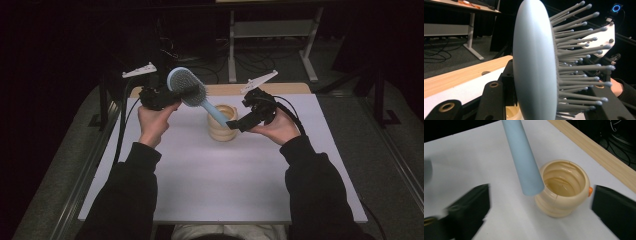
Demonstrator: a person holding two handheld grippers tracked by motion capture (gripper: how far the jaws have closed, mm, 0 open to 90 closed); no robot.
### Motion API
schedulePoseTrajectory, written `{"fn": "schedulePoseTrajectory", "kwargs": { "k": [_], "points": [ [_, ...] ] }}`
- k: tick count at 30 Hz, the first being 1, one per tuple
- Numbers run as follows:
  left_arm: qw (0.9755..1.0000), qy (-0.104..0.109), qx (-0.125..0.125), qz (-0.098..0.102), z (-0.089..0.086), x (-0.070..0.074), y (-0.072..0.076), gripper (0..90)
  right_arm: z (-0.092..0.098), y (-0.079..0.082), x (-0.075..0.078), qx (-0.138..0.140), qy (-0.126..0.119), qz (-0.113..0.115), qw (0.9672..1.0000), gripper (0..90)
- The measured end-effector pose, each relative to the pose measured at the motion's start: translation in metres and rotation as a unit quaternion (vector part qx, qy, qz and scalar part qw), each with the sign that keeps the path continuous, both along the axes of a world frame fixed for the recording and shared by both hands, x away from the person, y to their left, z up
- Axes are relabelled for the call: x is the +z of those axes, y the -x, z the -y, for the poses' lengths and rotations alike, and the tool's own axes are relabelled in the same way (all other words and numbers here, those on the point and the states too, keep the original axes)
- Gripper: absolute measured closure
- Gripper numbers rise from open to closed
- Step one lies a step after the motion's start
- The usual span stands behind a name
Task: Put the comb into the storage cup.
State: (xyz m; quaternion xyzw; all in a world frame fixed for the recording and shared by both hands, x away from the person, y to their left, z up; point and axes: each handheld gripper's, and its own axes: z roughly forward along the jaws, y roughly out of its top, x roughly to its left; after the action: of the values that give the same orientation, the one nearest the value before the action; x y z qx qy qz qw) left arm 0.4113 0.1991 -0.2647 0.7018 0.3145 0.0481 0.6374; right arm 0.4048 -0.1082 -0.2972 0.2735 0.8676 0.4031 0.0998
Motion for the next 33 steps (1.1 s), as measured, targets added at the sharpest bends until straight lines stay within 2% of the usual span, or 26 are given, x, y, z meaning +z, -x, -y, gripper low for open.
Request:
{"fn": "schedulePoseTrajectory", "kwargs": {
  "k": [7, 11, 16, 25, 29, 33],
  "points": [
    [1.0000, 0.000, 0.002, 0.004, 0.005, -0.001, -0.002, 53.1, 0.027, 0.005, -0.010, -0.022, -0.016, 0.007, 0.9996, 0.0],
    [0.9999, -0.008, 0.009, 0.009, 0.005, 0.003, -0.007, 53.1, 0.046, 0.009, -0.017, -0.039, -0.019, 0.009, 0.9990, 0.0],
    [0.9998, -0.004, 0.013, 0.015, 0.005, 0.009, -0.010, 53.1, 0.065, 0.016, -0.027, -0.052, -0.027, 0.012, 0.9982, 0.0],
    [0.9992, -0.014, 0.025, 0.029, 0.005, 0.022, -0.019, 53.1, 0.085, 0.034, -0.037, -0.060, -0.033, 0.020, 0.9974, 0.0],
    [0.9987, -0.025, 0.031, 0.032, 0.006, 0.025, -0.024, 53.1, 0.096, 0.039, -0.043, -0.072, -0.048, 0.023, 0.9960, 0.0],
    [0.9984, -0.026, 0.038, 0.033, 0.005, 0.025, -0.027, 53.1, 0.106, 0.044, -0.048, -0.086, -0.063, 0.024, 0.9940, 0.0]
  ]
}}
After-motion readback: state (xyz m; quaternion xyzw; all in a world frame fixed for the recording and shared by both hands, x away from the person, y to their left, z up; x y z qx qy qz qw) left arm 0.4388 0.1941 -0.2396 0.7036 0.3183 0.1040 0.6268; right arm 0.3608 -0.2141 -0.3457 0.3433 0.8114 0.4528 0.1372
